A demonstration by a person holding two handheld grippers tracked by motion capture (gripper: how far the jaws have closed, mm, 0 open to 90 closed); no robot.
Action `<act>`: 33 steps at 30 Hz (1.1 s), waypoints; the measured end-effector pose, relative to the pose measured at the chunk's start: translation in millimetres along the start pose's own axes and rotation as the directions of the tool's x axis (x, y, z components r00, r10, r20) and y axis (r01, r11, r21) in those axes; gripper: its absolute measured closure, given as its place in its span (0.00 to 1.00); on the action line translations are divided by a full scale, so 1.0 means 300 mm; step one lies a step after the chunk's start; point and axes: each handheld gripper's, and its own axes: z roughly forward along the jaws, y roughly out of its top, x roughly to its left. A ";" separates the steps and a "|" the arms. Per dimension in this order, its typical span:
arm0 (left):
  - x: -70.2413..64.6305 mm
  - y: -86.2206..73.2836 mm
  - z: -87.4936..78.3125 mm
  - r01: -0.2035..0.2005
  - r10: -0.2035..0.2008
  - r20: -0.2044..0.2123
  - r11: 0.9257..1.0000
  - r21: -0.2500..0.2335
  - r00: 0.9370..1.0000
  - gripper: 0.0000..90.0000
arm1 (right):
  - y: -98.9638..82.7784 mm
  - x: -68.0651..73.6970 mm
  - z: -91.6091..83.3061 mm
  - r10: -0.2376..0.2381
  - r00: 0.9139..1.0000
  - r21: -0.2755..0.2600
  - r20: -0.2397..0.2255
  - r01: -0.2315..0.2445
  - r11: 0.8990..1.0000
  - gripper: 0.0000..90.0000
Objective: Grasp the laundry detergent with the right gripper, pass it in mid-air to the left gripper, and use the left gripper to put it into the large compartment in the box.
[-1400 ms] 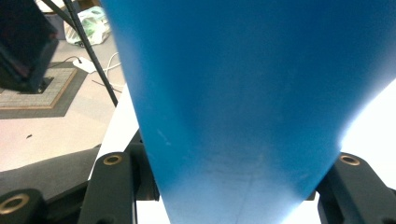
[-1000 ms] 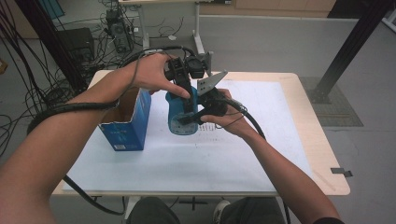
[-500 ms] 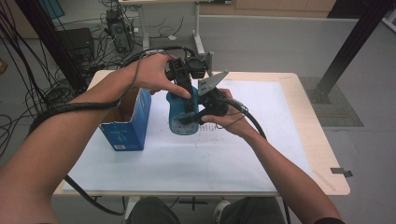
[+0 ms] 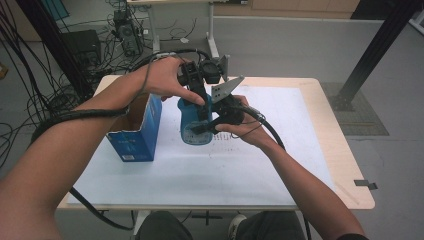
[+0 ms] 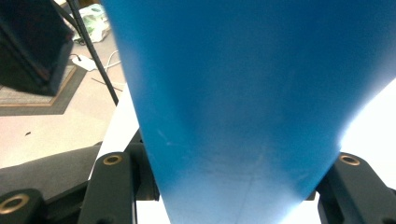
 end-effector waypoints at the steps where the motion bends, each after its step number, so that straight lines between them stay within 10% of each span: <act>1: 0.001 0.000 -0.001 -0.007 0.007 0.000 1.000 0.004 1.000 0.06 | 0.000 0.000 0.000 -0.001 1.000 0.001 0.000 0.001 1.000 0.48; 33: 0.001 -0.004 0.007 -0.017 0.017 0.003 1.000 0.017 1.000 0.08 | 0.003 0.000 0.008 -0.014 1.000 0.001 -0.006 0.014 1.000 0.48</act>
